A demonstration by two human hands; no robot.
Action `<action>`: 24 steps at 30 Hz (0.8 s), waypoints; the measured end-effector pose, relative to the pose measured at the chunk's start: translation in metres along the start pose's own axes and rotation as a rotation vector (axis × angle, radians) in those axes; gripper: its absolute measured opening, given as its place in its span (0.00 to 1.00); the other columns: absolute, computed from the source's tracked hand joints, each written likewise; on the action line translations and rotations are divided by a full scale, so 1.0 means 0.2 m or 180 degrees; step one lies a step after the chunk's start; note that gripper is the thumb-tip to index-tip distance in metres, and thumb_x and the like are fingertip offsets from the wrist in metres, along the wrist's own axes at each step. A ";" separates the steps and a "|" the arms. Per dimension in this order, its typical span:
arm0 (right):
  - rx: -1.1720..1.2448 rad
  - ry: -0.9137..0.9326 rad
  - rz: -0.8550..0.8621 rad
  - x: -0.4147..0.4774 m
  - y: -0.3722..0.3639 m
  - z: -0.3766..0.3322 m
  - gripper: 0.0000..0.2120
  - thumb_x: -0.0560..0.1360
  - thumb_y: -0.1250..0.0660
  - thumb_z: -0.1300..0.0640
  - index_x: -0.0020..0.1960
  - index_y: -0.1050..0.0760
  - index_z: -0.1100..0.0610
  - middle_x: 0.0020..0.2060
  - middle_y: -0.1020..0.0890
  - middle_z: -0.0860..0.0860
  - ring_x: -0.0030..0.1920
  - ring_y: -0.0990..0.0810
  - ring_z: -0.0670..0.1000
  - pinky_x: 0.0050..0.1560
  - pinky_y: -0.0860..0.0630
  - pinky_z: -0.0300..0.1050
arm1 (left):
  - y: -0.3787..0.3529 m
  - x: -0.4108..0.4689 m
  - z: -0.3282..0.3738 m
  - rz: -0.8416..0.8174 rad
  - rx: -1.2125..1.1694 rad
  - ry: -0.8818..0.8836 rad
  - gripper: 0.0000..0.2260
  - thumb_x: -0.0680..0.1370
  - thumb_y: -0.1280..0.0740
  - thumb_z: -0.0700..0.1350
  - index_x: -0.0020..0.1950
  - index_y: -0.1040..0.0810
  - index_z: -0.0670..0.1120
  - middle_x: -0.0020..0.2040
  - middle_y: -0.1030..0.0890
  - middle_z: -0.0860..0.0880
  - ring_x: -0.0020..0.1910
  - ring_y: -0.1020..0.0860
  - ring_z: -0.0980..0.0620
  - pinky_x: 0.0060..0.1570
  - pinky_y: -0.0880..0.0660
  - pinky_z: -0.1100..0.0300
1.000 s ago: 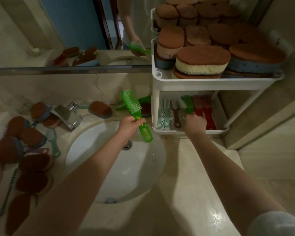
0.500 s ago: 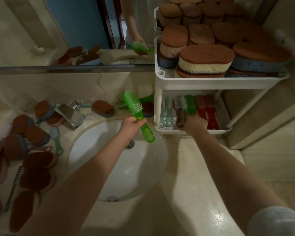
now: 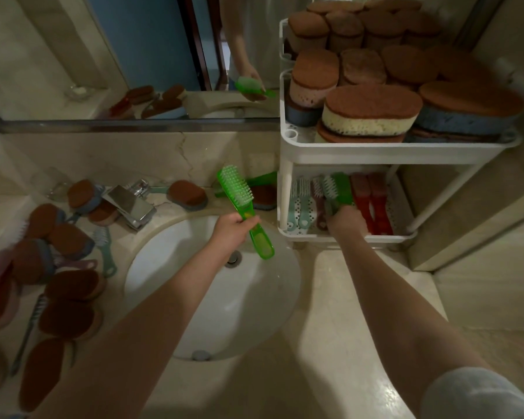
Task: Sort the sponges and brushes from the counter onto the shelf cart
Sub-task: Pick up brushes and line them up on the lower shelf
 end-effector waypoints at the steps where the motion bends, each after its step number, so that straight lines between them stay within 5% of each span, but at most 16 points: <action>1: 0.0014 -0.0028 0.0027 0.00 0.00 0.01 0.13 0.78 0.37 0.51 0.48 0.24 0.62 0.41 0.23 0.55 0.41 0.24 0.54 0.40 0.28 0.44 | 0.00 0.00 0.00 0.0006 0.0005 0.0004 0.09 0.76 0.32 0.43 0.47 0.21 0.37 0.28 0.33 0.49 0.26 0.37 0.54 0.25 0.39 0.64; 5: 0.0154 -0.0253 0.0133 0.03 0.02 0.04 0.08 0.78 0.36 0.56 0.47 0.25 0.62 0.43 0.21 0.55 0.45 0.20 0.55 0.43 0.23 0.46 | 0.02 0.02 -0.01 0.0033 -0.0004 0.0023 0.12 0.76 0.32 0.44 0.49 0.21 0.34 0.29 0.33 0.48 0.24 0.37 0.55 0.26 0.39 0.63; 8: 0.0304 -0.0327 0.0091 0.05 0.01 0.05 0.11 0.78 0.35 0.52 0.46 0.25 0.61 0.43 0.20 0.56 0.45 0.19 0.55 0.43 0.22 0.46 | 0.03 0.02 -0.01 0.0040 0.0008 0.0034 0.08 0.75 0.31 0.44 0.41 0.23 0.40 0.28 0.33 0.48 0.26 0.36 0.53 0.27 0.39 0.62; 12: 0.0352 -0.0302 0.0175 0.06 0.01 0.06 0.15 0.77 0.34 0.48 0.47 0.24 0.61 0.43 0.19 0.56 0.44 0.19 0.55 0.44 0.20 0.49 | 0.03 0.03 -0.02 0.0056 0.0018 0.0053 0.10 0.75 0.30 0.45 0.46 0.21 0.37 0.28 0.33 0.49 0.25 0.36 0.54 0.27 0.39 0.63; 16: 0.0135 -0.0289 0.0211 0.05 0.03 0.08 0.11 0.76 0.33 0.51 0.45 0.23 0.60 0.38 0.22 0.54 0.39 0.22 0.54 0.37 0.26 0.45 | 0.02 0.04 -0.02 0.0039 0.0019 0.0066 0.10 0.75 0.31 0.44 0.45 0.21 0.37 0.28 0.33 0.49 0.26 0.36 0.54 0.27 0.39 0.62; 24: -0.0063 -0.0090 0.0124 0.04 0.04 0.06 0.23 0.78 0.40 0.40 0.43 0.25 0.61 0.33 0.25 0.52 0.33 0.26 0.50 0.34 0.31 0.41 | -0.01 0.04 0.00 -0.0002 0.0020 0.0090 0.09 0.75 0.31 0.44 0.43 0.22 0.38 0.27 0.35 0.49 0.26 0.37 0.54 0.27 0.40 0.62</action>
Point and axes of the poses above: each hand's wrist, its own x-axis towards the middle knuckle, its own y-axis out of the back of the hand, z = x × y, the point moved 8 cm from there along x, towards the middle knuckle
